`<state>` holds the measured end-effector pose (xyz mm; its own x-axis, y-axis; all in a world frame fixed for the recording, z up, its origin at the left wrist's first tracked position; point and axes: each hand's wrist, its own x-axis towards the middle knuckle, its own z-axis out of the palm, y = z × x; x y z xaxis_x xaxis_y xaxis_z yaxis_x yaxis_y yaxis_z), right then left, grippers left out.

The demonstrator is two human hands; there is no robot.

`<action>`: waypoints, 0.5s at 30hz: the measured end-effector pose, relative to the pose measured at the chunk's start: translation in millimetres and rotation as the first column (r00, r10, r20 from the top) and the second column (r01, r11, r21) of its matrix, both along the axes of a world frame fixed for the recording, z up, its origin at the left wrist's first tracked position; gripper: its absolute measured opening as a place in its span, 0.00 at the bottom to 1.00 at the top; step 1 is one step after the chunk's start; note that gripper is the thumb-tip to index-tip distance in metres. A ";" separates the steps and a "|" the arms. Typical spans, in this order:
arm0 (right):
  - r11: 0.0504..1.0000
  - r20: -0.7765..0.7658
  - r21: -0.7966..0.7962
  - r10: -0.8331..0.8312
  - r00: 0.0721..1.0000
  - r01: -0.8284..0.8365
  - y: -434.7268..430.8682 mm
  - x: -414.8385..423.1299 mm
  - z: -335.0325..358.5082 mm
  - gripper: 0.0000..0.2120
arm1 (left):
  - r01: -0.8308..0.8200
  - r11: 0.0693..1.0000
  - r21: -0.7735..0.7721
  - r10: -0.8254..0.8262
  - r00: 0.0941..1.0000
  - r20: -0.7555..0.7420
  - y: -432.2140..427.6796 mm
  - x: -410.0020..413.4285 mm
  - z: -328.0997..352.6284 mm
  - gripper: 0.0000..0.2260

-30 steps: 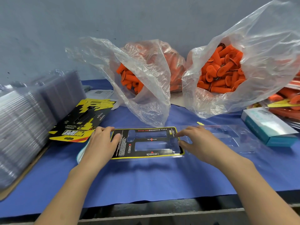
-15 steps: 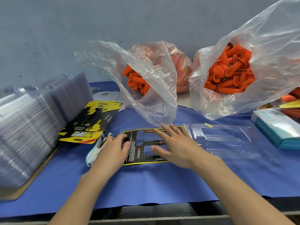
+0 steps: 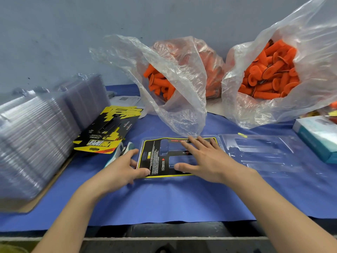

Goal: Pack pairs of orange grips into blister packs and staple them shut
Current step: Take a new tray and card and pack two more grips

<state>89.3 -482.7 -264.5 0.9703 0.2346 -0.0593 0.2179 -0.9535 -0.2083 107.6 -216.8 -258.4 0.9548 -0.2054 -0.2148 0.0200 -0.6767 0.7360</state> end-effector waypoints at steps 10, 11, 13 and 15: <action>1.000 -0.042 -0.006 0.001 0.999 -0.001 -0.8 0.6 2.6 0.47 | 0.062 0.995 0.081 -0.072 0.989 0.128 3.3 -1.3 6.3 0.29; 1.000 -0.041 -0.010 0.002 0.999 -0.002 -1.0 0.5 2.5 0.47 | 0.030 0.991 0.127 -0.062 0.966 0.253 -1.6 0.3 7.0 0.27; 1.000 -0.035 -0.019 0.003 0.999 -0.004 -1.1 0.4 2.3 0.47 | 0.006 0.983 0.186 -0.096 0.873 0.479 -19.9 3.0 7.8 0.25; 1.000 -0.032 -0.025 0.004 0.999 -0.004 -0.6 0.5 1.9 0.47 | 0.052 0.969 0.242 -0.176 0.833 0.525 -42.4 4.4 4.5 0.27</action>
<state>89.8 -483.3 -262.6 0.9668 0.2366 -0.0963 0.2154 -0.9577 -0.1911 112.0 -259.2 -253.9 0.9027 -0.3296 0.2765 -0.4245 -0.7871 0.4476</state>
